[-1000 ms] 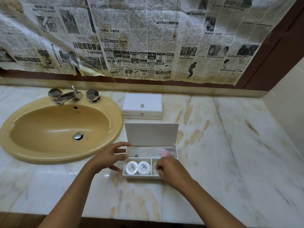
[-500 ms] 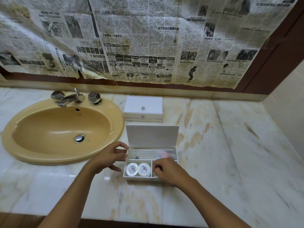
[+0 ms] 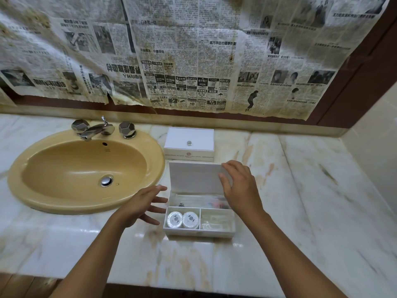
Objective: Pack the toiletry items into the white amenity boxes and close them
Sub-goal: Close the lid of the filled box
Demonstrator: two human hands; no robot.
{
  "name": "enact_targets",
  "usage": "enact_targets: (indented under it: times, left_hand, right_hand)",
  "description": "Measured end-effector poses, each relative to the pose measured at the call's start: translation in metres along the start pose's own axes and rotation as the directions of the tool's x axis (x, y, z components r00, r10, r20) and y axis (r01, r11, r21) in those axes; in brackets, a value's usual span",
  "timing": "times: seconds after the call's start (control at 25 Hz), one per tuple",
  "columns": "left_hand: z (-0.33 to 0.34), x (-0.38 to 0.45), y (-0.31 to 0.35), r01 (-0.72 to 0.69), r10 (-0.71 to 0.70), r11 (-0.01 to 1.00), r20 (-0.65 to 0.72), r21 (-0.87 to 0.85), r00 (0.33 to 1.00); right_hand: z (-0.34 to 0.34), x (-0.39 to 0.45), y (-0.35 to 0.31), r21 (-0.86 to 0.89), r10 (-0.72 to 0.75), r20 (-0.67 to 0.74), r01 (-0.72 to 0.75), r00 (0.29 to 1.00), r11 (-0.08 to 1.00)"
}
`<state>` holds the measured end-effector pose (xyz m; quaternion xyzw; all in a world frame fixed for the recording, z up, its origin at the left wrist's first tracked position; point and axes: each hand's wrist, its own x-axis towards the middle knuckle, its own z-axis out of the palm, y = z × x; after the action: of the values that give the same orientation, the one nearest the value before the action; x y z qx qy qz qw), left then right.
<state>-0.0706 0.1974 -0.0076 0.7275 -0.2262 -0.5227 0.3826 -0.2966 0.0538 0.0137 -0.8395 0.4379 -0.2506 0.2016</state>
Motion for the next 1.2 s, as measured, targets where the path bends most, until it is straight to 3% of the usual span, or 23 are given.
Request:
enact_targets:
  times: [0.24, 0.52, 0.84, 0.92, 1.0, 1.12, 1.2]
  left_hand:
    - [0.0, 0.0, 0.001, 0.013, -0.013, 1.0, -0.003, -0.003, 1.0]
    - [0.003, -0.002, -0.003, 0.008, -0.009, 0.999, 0.032, 0.047, 0.999]
    - [0.009, 0.0, -0.009, -0.005, 0.003, 0.998, 0.025, 0.063, 1.0]
    - [0.009, 0.0, -0.01, 0.001, -0.003, 0.997, 0.026, 0.076, 1.0]
    - [0.009, 0.001, -0.012, 0.021, -0.023, 0.996, 0.024, 0.085, 0.999]
    - [0.01, 0.002, -0.013, 0.035, -0.039, 0.995, 0.046, 0.098, 0.998]
    - [0.014, 0.004, -0.01, 0.021, -0.026, 0.996, 0.056, 0.084, 0.998]
  right_hand:
    - [-0.002, -0.017, -0.005, -0.138, -0.142, -0.151, 0.122, 0.978, 0.983]
    - [0.015, -0.082, 0.008, -0.198, -0.186, -0.121, 0.16, 0.975, 0.967]
    - [0.042, -0.11, 0.026, -0.201, -0.114, 0.03, 0.118, 0.993, 0.973]
    - [0.042, -0.108, 0.023, -0.143, 0.001, 0.009, 0.0, 1.0, 0.99]
    - [0.04, -0.103, 0.021, -0.018, 0.257, 0.032, -0.256, 0.966, 0.966]
    - [0.038, -0.096, 0.015, 0.286, 0.547, 0.213, -0.587, 0.81, 0.757]
    - [0.045, -0.093, 0.009, 0.407, 0.575, 0.258, -0.627, 0.776, 0.664]
